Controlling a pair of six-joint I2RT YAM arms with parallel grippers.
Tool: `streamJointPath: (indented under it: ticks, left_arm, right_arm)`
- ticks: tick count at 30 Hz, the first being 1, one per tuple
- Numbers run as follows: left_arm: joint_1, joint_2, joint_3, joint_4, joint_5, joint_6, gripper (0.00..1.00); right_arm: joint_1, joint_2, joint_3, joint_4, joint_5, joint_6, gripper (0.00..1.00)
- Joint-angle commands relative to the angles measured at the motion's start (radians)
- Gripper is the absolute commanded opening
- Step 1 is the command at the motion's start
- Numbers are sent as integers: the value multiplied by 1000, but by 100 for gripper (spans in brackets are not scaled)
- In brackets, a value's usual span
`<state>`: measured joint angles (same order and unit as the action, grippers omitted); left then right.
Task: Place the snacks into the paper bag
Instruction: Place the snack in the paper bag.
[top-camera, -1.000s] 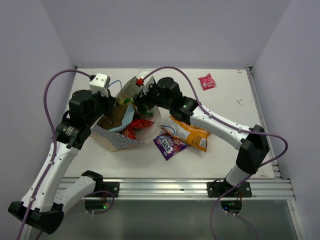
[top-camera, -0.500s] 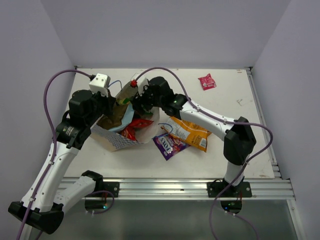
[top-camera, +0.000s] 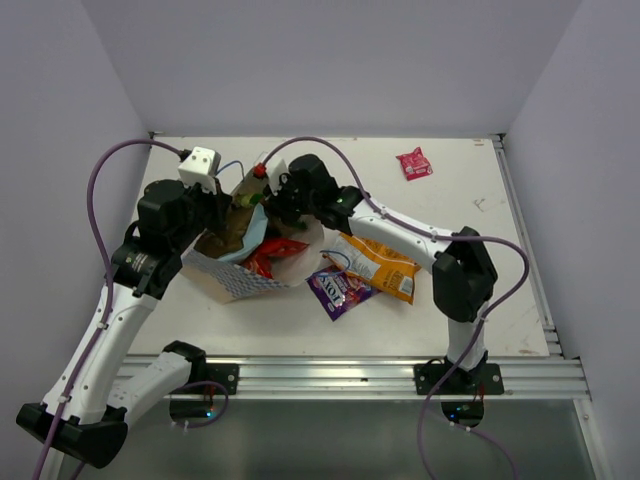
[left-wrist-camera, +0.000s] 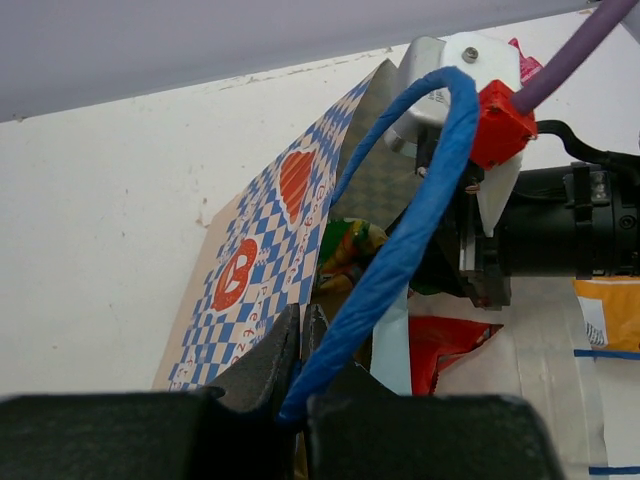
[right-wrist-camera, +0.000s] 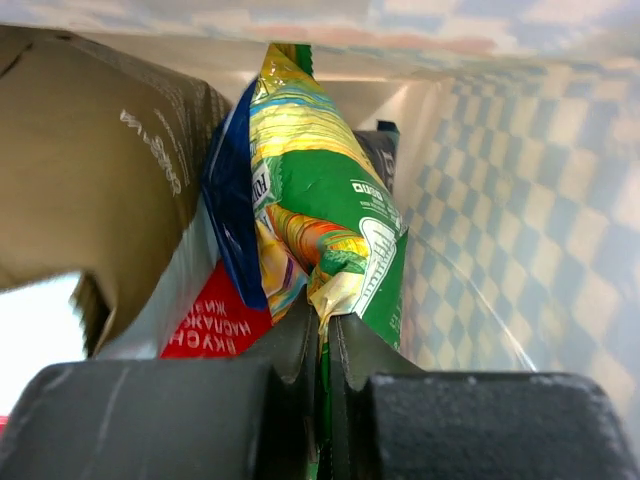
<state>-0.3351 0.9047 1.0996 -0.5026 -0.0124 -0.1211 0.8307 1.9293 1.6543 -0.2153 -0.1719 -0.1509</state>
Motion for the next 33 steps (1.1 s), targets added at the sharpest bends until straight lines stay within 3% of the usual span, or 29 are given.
streamJointPath:
  ticks: [1,8,11,15,29,31,33]
  left_arm:
    - [1,-9,17,25,3,-18,0]
    - [1,-3,17,32,8,-28,0]
    - [1,-4,19,32,6,-29,0]
    - [1,-6,26,27,8,-31,0]
    - [-1,-10,31,24,2,-32,0]
    - [1,-12,31,22,-4,-32,0]
    - [1,-18,31,19,-9,-31,0]
  right_arm:
    - [2,-140,-59,106,86,-19,0]
    - [106,-265,-257,381,466,-163,0]
    - [139,-263,-335,525,563,-229,0]
    - [160,-198,-346,582,638,-286,0]
    - [153,7,-205,366,368,-130,0]
    - [139,-4,-203,363,345,-95,15]
    - [124,-29,-208,355,301,-76,21]
